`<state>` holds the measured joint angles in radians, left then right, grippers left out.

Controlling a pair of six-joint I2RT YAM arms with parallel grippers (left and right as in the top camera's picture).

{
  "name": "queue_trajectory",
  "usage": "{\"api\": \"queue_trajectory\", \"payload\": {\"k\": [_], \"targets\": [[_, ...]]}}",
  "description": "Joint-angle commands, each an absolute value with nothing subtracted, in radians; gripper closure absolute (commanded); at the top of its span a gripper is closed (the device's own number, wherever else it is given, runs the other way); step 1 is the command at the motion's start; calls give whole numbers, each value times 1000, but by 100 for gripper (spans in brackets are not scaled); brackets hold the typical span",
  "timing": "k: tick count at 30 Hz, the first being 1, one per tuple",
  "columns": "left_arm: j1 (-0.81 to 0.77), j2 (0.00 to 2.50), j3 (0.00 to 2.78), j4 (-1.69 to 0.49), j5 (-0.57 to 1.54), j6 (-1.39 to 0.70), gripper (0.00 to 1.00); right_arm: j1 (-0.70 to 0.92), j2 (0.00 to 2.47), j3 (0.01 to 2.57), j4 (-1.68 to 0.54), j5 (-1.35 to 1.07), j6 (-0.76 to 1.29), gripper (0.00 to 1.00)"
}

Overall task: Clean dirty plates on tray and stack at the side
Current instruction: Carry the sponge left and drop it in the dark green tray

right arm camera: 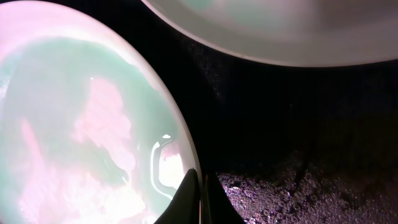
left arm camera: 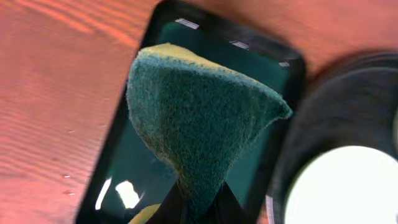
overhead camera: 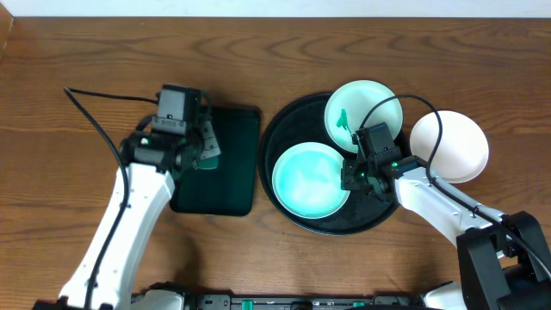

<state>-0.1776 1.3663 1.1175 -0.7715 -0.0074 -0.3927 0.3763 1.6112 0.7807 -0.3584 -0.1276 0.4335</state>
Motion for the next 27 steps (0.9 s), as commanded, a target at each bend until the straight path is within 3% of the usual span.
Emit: {"api": "queue_trajectory", "payload": {"k": [1,11,19,22,27], "targets": [[-165,1445,1116,-789,-23,-347,92,382,1617,776,-355,-140,433,99],[-165,1703,1116,-780,-24,-284,92,382,1617,776,-355,-140,433,99],[-165,1755,1116,-762,-24,-281,92,381,1617,776,-355,-139,433,99],[-165,1755,1116,-758,-24,-281,78,381,1617,776,-355,-139,433,99],[-165,1745,1127,-763,-24,-281,73,382,1617,776,-355,-139,433,98]]}}
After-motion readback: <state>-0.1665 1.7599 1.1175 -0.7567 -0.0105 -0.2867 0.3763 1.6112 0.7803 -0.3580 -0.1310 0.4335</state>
